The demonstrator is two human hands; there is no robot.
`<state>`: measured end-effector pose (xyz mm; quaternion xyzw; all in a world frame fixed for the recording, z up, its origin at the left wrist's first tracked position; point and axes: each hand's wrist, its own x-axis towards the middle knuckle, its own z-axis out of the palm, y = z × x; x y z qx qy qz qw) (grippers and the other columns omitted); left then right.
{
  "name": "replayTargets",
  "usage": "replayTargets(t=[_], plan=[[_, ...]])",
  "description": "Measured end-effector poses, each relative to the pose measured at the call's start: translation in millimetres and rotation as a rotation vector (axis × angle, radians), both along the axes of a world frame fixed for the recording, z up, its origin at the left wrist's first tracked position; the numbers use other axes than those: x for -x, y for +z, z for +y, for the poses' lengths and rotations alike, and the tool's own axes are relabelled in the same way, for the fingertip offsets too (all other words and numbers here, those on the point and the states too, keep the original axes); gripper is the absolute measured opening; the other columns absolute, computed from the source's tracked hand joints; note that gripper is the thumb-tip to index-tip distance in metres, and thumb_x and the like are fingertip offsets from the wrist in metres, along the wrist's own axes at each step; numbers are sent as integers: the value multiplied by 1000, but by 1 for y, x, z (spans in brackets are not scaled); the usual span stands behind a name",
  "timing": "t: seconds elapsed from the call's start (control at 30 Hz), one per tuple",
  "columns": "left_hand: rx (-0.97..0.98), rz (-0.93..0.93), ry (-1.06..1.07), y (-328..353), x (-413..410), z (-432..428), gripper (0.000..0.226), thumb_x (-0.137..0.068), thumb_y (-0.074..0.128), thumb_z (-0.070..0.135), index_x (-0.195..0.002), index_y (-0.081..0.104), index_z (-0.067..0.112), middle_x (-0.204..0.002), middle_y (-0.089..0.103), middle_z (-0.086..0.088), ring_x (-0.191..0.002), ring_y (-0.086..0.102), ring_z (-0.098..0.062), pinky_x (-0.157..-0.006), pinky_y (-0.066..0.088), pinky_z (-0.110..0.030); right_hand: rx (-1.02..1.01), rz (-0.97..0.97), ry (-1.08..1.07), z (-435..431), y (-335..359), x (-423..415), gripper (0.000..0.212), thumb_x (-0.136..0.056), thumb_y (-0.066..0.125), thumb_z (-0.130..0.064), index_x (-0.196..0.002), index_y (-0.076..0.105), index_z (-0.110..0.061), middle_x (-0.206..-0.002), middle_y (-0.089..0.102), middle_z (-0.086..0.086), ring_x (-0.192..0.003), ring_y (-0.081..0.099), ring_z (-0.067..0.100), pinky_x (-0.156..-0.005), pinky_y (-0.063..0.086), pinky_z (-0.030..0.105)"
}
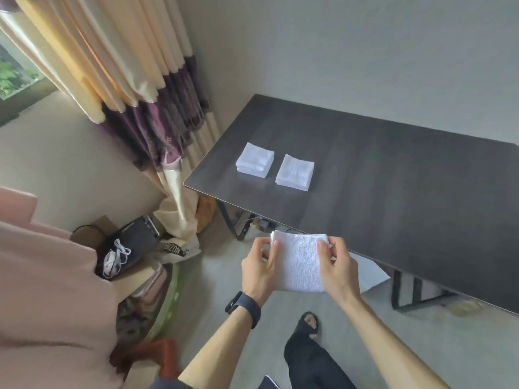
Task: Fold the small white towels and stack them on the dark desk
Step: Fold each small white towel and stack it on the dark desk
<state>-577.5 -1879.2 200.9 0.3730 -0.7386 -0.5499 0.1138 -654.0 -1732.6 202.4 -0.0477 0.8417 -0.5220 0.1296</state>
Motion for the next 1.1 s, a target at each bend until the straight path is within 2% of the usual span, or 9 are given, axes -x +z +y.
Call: replayTargets(t=[0.1, 0.2, 0.3, 0.47, 0.57, 0.7, 0.83, 0.97, 1.1], plan=[[-26, -55, -45, -21, 63, -32, 24, -95, 53, 54, -92, 61, 31, -73, 58, 3, -57, 45, -3, -51, 37, -12, -9, -32, -50, -28, -22, 57, 12, -100, 50, -38, -92, 54, -29, -76, 63, -3, -70, 56, 10, -63, 43, 27], [-54, -97, -55, -36, 129, -61, 31, -92, 51, 61, -88, 59, 31, -77, 63, 1, -64, 50, -8, -57, 43, -20, -32, -71, -56, -57, -41, 118, 15, -100, 48, -39, -90, 54, -29, -70, 60, 0, -60, 51, 13, -59, 42, 28], [-74, -143, -43, -46, 189, -87, 33, -92, 50, 62, -87, 57, 30, -79, 63, 4, -67, 52, -9, -62, 47, -25, -70, -120, -46, -83, -55, 176, 17, -101, 44, -42, -93, 53, -30, -73, 61, -1, -61, 53, 14, -59, 44, 30], [-72, -205, -80, -55, 278, -126, 31, -97, 48, 56, -97, 57, 26, -86, 62, 8, -75, 57, -10, -64, 47, -21, -145, -140, -30, -121, -75, 259, 21, -102, 37, -44, -101, 50, -28, -77, 61, -6, -66, 56, 15, -62, 47, 36], [-66, -242, -116, -75, 320, -148, 31, -98, 44, 56, -100, 56, 27, -90, 62, 6, -77, 59, -11, -69, 55, -28, -210, -148, -43, -142, -95, 298, 21, -102, 34, -45, -99, 47, -29, -75, 61, -5, -70, 58, 18, -66, 49, 40], [25, -333, -202, -111, 358, -173, 30, -100, 38, 54, -104, 52, 28, -93, 63, 10, -83, 63, -14, -77, 58, -43, -314, -199, -44, -166, -124, 329, 23, -103, 29, -44, -101, 43, -27, -76, 59, -6, -69, 57, 17, -55, 43, 35], [116, -444, -322, -139, 381, -192, 25, -102, 31, 51, -103, 46, 32, -91, 62, 13, -80, 62, -12, -75, 57, -45, -376, -240, -86, -180, -148, 344, 25, -104, 27, -44, -103, 43, -25, -76, 59, -6, -68, 58, 16, -53, 42, 33], [151, -449, -366, -152, 396, -201, 22, -102, 30, 54, -99, 44, 37, -91, 61, 15, -81, 61, -11, -73, 57, -43, -446, -206, -140, -192, -163, 353, 24, -104, 27, -43, -104, 43, -25, -77, 60, -7, -69, 58, 15, -54, 41, 31], [178, -504, -411, -159, 403, -206, 25, -101, 29, 57, -99, 42, 36, -87, 61, 13, -78, 61, -12, -71, 58, -44, -515, -189, -201, -198, -170, 355, 23, -104, 29, -43, -105, 46, -26, -74, 59, -8, -73, 58, 23, -63, 47, 35]])
